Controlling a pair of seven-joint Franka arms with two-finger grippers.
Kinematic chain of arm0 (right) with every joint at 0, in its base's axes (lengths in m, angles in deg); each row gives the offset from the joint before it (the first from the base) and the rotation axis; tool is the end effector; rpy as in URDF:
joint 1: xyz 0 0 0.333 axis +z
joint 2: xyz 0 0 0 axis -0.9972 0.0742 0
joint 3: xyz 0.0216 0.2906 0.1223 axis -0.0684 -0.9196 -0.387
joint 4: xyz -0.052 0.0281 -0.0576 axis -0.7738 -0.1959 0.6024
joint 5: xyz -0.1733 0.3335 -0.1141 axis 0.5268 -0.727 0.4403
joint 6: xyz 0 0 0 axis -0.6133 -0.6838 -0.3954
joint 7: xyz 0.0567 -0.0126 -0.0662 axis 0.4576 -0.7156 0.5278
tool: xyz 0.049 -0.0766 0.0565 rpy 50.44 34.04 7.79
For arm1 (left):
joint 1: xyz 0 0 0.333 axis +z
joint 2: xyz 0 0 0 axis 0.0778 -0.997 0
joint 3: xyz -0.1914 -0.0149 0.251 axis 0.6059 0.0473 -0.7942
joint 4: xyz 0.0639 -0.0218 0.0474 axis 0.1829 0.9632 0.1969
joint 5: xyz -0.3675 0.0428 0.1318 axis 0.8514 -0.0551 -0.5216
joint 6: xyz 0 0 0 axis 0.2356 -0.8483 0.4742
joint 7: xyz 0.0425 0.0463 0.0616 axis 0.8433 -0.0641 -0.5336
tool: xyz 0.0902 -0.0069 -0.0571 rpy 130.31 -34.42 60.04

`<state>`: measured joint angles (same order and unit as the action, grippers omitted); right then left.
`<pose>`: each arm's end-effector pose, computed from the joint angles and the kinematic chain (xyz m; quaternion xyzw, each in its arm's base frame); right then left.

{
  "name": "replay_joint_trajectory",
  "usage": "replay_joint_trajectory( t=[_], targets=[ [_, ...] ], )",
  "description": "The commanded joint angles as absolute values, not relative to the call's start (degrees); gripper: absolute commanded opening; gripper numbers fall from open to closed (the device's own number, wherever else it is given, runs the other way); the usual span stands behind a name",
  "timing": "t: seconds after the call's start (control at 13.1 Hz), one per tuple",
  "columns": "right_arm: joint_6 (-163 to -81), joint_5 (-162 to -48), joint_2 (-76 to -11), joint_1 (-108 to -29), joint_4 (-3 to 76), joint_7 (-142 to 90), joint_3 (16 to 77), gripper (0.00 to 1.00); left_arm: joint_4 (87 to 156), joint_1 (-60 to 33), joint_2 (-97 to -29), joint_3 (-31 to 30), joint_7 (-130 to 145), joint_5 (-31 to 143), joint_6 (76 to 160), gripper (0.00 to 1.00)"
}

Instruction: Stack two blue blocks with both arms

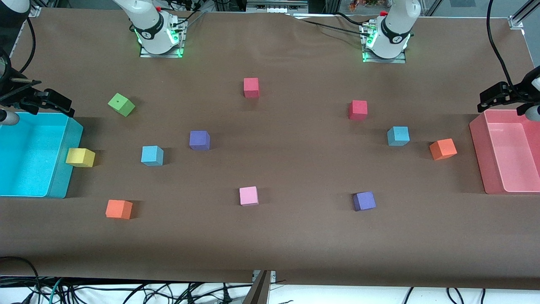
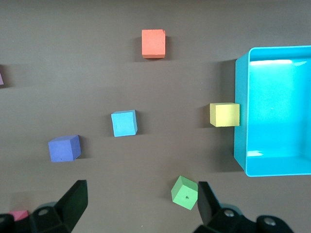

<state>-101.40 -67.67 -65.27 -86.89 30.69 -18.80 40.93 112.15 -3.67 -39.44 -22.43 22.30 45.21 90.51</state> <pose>0.5708 -0.0137 0.5866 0.9995 -0.0303 -0.0013 0.0053 0.5615 0.0454 0.6026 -0.9989 0.0353 0.0251 0.0150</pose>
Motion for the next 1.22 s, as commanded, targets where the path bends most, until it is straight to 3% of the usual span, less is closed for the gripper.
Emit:
replay_joint_trajectory(
  t=[0.0,1.14],
  targets=[
    [-101.1,-68.2,-65.9,-87.5,31.3,-19.1,40.5,1.0,110.5,-3.6,-40.1,-22.2,22.7,43.8,89.1,1.0],
    [-101.1,-68.2,-65.9,-87.5,31.3,-19.1,40.5,1.0,110.4,-3.8,-40.5,-22.2,22.8,44.5,89.7,1.0]
  ],
)
